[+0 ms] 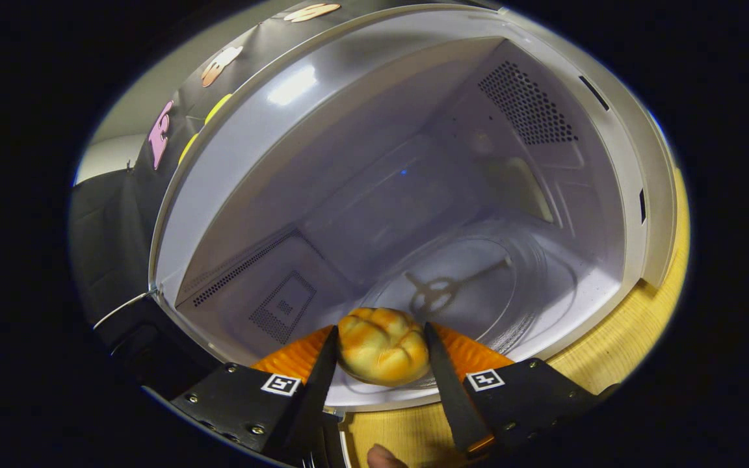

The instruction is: Open the microwave, put the food inside, and close the microwave door.

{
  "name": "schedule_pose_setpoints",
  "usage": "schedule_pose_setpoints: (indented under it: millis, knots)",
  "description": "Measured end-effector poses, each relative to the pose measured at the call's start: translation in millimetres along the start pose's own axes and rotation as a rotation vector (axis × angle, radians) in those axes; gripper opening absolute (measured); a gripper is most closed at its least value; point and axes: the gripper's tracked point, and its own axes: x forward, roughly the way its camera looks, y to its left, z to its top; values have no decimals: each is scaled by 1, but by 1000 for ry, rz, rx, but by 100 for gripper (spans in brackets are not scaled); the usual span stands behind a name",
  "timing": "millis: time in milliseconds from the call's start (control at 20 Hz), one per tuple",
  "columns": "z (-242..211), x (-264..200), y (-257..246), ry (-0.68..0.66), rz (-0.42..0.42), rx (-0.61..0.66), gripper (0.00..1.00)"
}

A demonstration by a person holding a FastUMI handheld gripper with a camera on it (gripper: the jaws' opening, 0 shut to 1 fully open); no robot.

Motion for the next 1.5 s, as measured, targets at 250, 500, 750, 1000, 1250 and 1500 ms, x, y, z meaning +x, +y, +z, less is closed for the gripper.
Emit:
schedule_pose_setpoints:
  millis: [250, 500, 750, 1000, 1250, 1500]
  knots:
    - [11, -6, 1, -39, -14, -40, 94]
    - [27, -12, 11, -104, 1, -110, 96]
    - [15, -32, 17, -41, 40, -126, 96]
    - [20, -89, 27, -23, 127, -200, 96]
    - [24, -167, 39, -38, 229, -251, 96]
    - [6, -264, 66, -30, 406, -371, 96]
